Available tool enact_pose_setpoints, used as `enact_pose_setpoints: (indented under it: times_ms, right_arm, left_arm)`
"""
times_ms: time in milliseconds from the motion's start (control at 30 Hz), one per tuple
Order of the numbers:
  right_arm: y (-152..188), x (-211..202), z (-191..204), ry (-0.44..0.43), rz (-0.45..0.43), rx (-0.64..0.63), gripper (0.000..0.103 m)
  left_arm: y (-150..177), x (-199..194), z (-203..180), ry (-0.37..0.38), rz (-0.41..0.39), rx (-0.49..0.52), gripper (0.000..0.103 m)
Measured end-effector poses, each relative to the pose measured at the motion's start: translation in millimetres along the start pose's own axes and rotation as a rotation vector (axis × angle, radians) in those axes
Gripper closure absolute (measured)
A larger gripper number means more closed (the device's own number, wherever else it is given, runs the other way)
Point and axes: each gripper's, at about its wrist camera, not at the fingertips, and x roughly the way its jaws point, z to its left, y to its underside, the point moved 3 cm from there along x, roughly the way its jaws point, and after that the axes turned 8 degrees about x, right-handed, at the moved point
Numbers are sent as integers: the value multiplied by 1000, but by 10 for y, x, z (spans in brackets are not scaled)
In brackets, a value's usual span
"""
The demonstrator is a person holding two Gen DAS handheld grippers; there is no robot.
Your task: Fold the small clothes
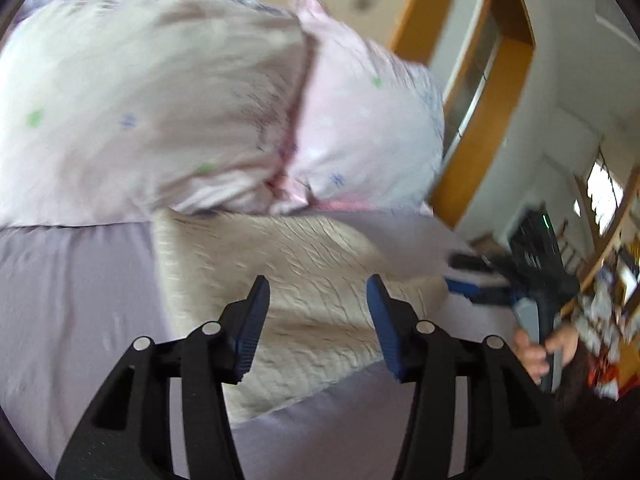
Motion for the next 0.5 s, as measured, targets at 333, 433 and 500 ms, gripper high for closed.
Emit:
enact_pose_setpoints:
  times_ms: [333, 433, 500]
  right_arm:
    - [-251, 879, 73, 176, 54, -133, 91]
    - [-310, 922, -29, 256, 26, -154, 91]
    - [-273, 819, 18, 268, 15, -188, 89]
  left_arm:
    - [480, 317, 147, -79, 167, 59, 82]
    - [531, 274, 206, -46, 153, 38, 85]
    - [528, 239, 187, -41, 141, 36, 84]
